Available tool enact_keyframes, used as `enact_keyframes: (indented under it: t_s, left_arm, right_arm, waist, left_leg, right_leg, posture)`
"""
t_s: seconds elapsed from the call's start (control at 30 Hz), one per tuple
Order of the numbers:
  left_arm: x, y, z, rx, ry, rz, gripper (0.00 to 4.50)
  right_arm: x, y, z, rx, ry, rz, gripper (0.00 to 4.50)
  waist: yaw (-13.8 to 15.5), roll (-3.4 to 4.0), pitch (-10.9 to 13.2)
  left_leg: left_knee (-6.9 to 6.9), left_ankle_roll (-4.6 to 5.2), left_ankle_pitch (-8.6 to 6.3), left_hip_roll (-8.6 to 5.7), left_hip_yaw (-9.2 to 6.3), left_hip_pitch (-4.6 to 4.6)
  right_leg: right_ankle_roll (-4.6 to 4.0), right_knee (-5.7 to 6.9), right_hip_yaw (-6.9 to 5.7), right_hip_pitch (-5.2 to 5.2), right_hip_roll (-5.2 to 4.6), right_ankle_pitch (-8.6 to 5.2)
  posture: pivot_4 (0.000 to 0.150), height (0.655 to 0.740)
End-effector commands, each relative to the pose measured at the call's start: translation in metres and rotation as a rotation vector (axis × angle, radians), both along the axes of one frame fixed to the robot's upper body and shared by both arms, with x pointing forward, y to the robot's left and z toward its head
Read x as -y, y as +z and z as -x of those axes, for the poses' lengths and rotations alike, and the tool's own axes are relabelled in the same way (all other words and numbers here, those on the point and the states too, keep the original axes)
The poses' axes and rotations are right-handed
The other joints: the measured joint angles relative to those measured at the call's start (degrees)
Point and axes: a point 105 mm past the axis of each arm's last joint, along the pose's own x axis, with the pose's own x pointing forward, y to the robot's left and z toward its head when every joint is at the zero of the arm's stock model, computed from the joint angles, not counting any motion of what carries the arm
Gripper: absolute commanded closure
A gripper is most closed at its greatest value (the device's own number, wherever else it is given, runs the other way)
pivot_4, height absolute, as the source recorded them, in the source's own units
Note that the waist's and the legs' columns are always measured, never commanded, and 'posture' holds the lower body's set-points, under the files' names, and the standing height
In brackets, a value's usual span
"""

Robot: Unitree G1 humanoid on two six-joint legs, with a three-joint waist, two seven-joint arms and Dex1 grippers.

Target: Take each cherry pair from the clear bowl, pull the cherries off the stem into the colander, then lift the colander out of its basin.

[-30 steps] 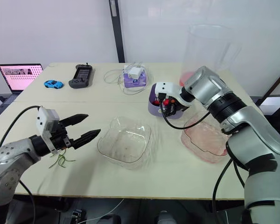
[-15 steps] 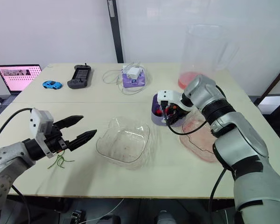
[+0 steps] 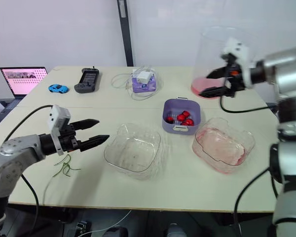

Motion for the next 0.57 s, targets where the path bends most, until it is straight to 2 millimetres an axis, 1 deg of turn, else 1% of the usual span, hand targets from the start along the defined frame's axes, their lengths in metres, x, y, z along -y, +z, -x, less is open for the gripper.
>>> enact_keyframes:
  t_s: [0.03, 0.07, 0.1, 0.13, 0.2, 0.27, 0.37, 0.47, 0.57]
  left_arm:
    - [-0.009, 0.015, -0.004, 0.053, -0.010, -0.013, 0.00]
    - [-0.014, 0.017, -0.010, 0.065, 0.014, 0.000, 0.00]
    - [-0.019, 0.019, -0.014, 0.074, 0.031, 0.009, 0.00]
    - [-0.025, 0.018, -0.017, 0.075, 0.050, 0.014, 0.00]
    - [-0.036, 0.012, -0.023, 0.071, 0.087, 0.007, 0.00]
    - [-0.048, 0.007, -0.026, 0.055, 0.115, 0.005, 0.00]
    - [-0.060, 0.001, -0.025, 0.032, 0.135, -0.009, 0.00]
    - [-0.068, -0.003, -0.025, 0.010, 0.149, -0.008, 0.00]
    - [-0.078, -0.008, -0.030, -0.025, 0.186, -0.016, 0.00]
  right_arm:
    - [0.014, 0.018, 0.024, 0.141, -0.044, -0.052, 0.02]
    - [0.024, 0.011, 0.032, 0.161, -0.080, -0.060, 0.02]
    - [0.030, 0.007, 0.038, 0.177, -0.106, -0.063, 0.02]
    - [0.038, -0.002, 0.046, 0.188, -0.136, -0.074, 0.02]
    - [0.052, -0.019, 0.063, 0.200, -0.197, -0.104, 0.02]
    - [0.059, -0.028, 0.072, 0.219, -0.245, -0.132, 0.02]
    - [0.064, -0.039, 0.078, 0.230, -0.290, -0.154, 0.02]
    - [0.065, -0.047, 0.079, 0.226, -0.309, -0.171, 0.02]
    - [0.066, -0.052, 0.076, 0.222, -0.321, -0.184, 0.02]
  waist:
    - [-0.57, 0.13, 0.03]
    - [-0.59, 0.18, 0.01]
    - [-0.52, 0.18, 0.01]
    - [-0.50, 0.20, 0.00]
    - [-0.41, 0.21, -0.01]
    - [-0.42, 0.22, -0.02]
    - [-0.52, 0.22, -0.02]
    - [-0.43, 0.22, -0.02]
    - [-0.39, 0.21, -0.02]
  left_leg:
    - [-0.01, 0.00, 0.00, 0.00, 0.03, 0.02]
    - [-0.03, 0.01, 0.00, 0.00, 0.11, 0.08]
    - [-0.03, 0.01, 0.00, 0.01, 0.10, 0.10]
    - [-0.02, 0.03, -0.01, 0.03, 0.08, 0.12]
    - [-0.04, 0.07, -0.03, 0.05, 0.07, 0.14]
    - [0.00, 0.09, -0.04, 0.04, 0.10, 0.13]
    - [0.06, 0.07, -0.03, 0.04, 0.17, 0.17]
    - [0.05, 0.06, -0.03, 0.05, 0.15, 0.19]
    - [0.05, 0.06, -0.03, 0.04, 0.15, 0.18]
  right_leg:
    - [0.00, 0.02, 0.04, -0.02, 0.00, 0.00]
    - [0.00, 0.07, 0.15, -0.03, 0.01, 0.00]
    - [0.00, 0.11, 0.16, -0.03, 0.04, 0.00]
    - [-0.01, 0.12, 0.15, -0.02, 0.09, -0.01]
    - [-0.01, 0.12, 0.16, 0.00, 0.14, -0.01]
    - [-0.01, 0.13, 0.18, 0.01, 0.10, -0.01]
    - [0.00, 0.14, 0.25, 0.03, 0.10, 0.00]
    - [0.00, 0.15, 0.24, 0.05, 0.11, 0.00]
    - [0.00, 0.14, 0.24, 0.05, 0.09, 0.00]
  posture:
    - [0.150, 0.7332]
    - [0.150, 0.7332]
    - [0.150, 0.7332]
    - [0.150, 0.7332]
    - [0.150, 0.7332]
    - [0.150, 0.7332]
    - [0.150, 0.7332]
    - [0.150, 0.7332]
    - [0.150, 0.7332]
